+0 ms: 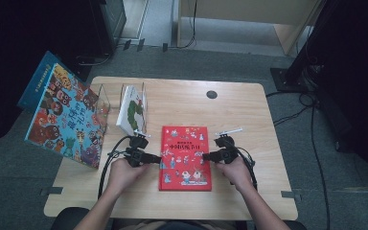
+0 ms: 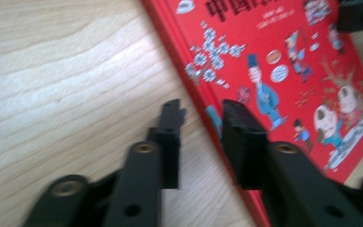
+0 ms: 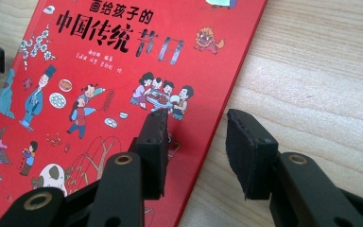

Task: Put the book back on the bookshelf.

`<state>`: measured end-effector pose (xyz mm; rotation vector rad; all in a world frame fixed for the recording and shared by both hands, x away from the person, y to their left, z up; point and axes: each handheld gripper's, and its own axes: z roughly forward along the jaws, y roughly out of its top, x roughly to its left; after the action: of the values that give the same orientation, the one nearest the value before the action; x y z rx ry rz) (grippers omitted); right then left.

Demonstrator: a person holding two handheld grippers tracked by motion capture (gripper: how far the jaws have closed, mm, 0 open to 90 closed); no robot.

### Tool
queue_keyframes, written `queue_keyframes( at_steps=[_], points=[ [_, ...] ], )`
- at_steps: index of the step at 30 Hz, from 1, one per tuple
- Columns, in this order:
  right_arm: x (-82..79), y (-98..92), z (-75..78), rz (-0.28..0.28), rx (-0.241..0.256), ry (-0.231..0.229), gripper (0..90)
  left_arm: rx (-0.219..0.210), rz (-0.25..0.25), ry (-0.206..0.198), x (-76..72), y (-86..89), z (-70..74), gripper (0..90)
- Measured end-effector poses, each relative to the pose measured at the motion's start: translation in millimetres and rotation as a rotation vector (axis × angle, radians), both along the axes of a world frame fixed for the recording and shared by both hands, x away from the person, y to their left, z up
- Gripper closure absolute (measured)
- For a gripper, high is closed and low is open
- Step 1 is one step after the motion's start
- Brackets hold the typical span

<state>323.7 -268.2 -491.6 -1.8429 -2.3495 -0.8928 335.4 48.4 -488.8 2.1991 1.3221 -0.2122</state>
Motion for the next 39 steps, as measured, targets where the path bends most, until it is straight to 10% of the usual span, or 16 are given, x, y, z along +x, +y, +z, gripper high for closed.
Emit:
queue_keyframes(
  at_steps=[23,39],
  points=[
    [17.6,10.1,7.6,-0.126,-0.001,0.183,63.3,-0.012,0.037,0.054,0.1,-5.2,-6.6,90.0],
    [16.8,5.1,27.8,-0.065,0.012,0.11,63.4,-0.048,0.026,0.05,0.0,-3.5,-5.9,76.5]
  ],
)
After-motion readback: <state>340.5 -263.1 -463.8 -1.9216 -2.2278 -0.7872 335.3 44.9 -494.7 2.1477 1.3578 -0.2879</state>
